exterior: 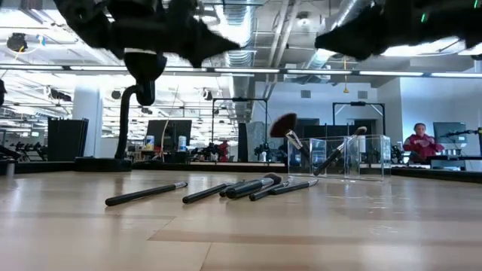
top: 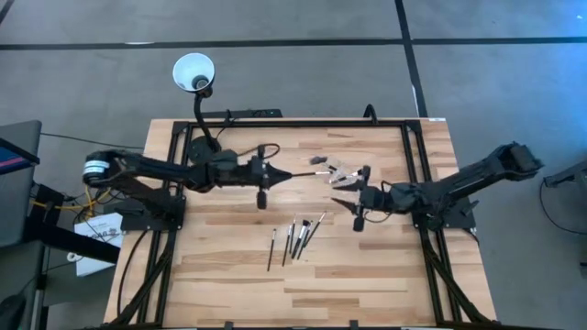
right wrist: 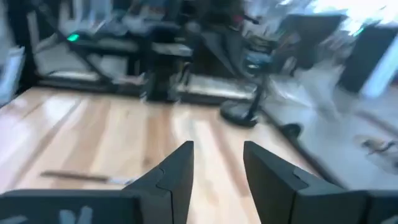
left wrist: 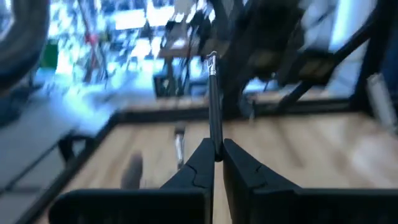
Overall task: Sort items
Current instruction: Put the eyeshadow brush into the right side of the transparent organizer
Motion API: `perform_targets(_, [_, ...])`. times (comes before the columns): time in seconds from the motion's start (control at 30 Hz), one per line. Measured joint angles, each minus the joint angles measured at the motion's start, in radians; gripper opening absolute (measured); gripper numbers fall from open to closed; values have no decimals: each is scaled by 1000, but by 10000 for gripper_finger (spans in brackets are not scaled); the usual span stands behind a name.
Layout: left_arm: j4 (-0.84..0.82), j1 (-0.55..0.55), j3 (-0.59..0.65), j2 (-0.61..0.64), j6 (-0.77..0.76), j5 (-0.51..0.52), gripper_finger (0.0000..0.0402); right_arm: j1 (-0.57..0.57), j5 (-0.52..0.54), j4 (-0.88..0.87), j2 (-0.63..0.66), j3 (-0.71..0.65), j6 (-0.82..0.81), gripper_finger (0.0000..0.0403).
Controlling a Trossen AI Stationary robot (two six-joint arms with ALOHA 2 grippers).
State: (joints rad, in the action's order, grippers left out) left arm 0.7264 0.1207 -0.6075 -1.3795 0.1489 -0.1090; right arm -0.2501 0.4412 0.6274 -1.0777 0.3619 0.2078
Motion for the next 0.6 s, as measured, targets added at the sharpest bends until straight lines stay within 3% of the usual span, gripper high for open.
perform_targets(0.1, [8,0,0,57,4,-59,12,35,-56,260,-91,-75,51,127])
perform_targets(0.3, [61,-9,0,48,4,-184,12,108,-214,660,-266,-63,131,120])
perform_targets(0.6, [83,-9,0,2,-5,-183,12,144,-316,744,-421,62,148,118])
